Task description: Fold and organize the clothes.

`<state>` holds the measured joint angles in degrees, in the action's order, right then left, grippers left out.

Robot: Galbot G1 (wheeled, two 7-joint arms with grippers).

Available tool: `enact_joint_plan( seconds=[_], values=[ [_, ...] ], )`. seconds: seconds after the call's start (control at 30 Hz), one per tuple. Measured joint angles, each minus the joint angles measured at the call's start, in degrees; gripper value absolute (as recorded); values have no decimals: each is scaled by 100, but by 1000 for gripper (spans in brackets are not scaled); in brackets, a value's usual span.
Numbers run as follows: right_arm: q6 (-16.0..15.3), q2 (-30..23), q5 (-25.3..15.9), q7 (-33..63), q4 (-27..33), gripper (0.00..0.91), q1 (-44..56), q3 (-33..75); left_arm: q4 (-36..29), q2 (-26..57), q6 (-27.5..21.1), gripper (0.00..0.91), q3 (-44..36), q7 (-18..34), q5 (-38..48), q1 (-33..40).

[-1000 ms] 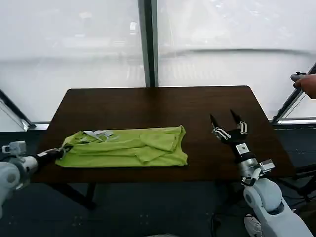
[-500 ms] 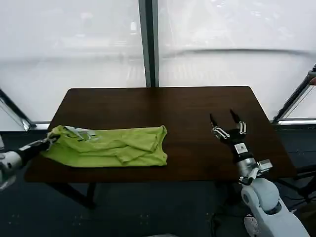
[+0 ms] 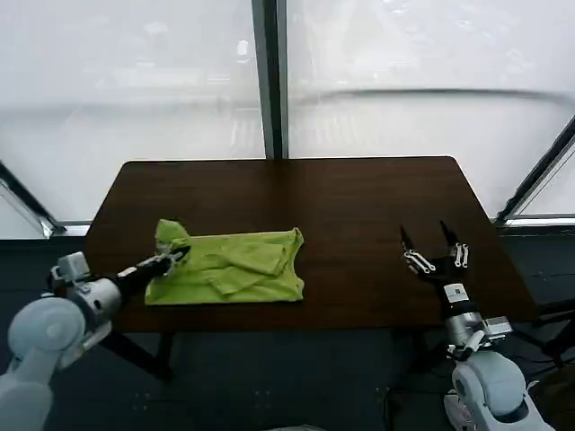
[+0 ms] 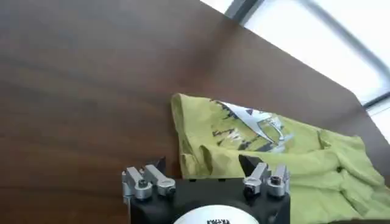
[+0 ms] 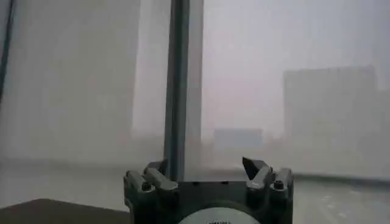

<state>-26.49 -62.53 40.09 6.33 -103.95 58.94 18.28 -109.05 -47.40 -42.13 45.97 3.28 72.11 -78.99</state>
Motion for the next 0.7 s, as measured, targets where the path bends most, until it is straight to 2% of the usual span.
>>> enact_joint_plan(
  seconds=[0.1, 0.17, 0.23, 0.3, 0.33, 0.4, 0.5, 0.7],
  values=[
    [838, 240, -304, -208, -165, 878, 219, -16, 351, 538, -1, 878, -34, -422, 549, -65],
    [1692, 435, -628, -441, -207, 878, 455, 4, 572, 813, -2, 878, -91, -598, 704, -67],
    [2602, 623, -772, -697, -308, 878, 726, 86, 780, 1025, -2, 878, -168, -812, 635, -119],
    [3318, 787, -804, -897, -444, 878, 1032, 247, 907, 1134, -4, 878, -217, -942, 582, -201],
    [3559, 844, -810, -970, -517, 878, 1176, 330, 931, 1162, -4, 878, -225, -953, 598, -254],
    [3879, 908, -744, -1074, -686, 878, 1466, 520, 952, 1190, -5, 878, -226, -961, 615, -355],
    [4147, 932, -734, -1102, -910, 878, 1874, 821, 911, 1190, -6, 878, -173, -985, 671, -537],
    [4353, 921, -741, -1123, -1028, 878, 2443, 1234, 697, 1088, 3, 878, -146, -984, 724, -798]
  ],
)
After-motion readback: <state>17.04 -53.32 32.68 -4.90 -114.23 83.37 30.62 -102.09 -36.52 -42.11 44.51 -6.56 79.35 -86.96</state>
